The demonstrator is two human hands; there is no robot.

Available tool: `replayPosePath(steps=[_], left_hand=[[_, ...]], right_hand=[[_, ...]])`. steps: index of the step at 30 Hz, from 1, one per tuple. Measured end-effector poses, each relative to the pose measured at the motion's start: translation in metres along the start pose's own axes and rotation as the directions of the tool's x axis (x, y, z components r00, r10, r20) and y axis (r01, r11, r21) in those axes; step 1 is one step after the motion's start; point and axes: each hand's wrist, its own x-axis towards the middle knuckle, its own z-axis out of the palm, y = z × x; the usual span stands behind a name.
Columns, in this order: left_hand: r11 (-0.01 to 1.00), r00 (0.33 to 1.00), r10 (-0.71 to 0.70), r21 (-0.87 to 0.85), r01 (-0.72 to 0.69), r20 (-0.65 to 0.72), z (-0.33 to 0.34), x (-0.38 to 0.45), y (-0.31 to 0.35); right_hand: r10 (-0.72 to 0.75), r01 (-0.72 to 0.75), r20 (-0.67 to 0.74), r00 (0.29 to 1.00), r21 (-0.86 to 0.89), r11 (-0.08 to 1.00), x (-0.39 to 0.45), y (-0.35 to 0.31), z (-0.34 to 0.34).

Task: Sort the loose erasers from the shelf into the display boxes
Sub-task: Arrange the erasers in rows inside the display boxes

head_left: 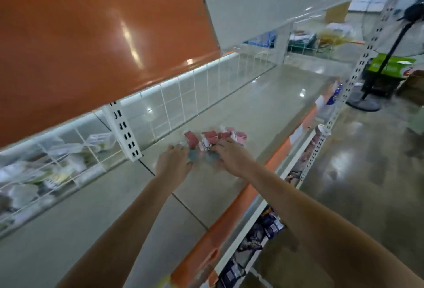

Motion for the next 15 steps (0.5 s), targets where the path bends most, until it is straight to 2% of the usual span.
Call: replayPosePath(steps=[4,8,11,13,15], left_hand=[[0.999,0.999,-0.030,0.021,0.030,-0.029,0.006,0.004,0.005],[0.985,0.985,-0.172,0.022,0.172,0.013,0.007,-0.001,0.016],[0.972,0.972,-0.233,0.027,0.232,0.034,0.004,-0.007,0.025],[0.961,0.962,-0.271,-0.059,0.271,0.006,0.001,-0.018,0.026],[0.921,0.944,-0.329,-0.231,0.313,-0.031,-0.004,-0.038,0.022]], right_hand=[[-0.130,0.131,0.024,0.991,-0.052,0.990,0.019,0.016,0.006],[-0.228,0.232,0.061,0.972,-0.054,0.971,0.030,0.027,0.010],[-0.326,0.327,0.038,0.945,-0.037,0.944,0.028,0.031,0.007],[-0.377,0.377,-0.001,0.926,0.044,0.925,0.023,0.030,0.001],[-0.410,0.414,-0.061,0.910,0.178,0.893,0.017,0.023,-0.006]])
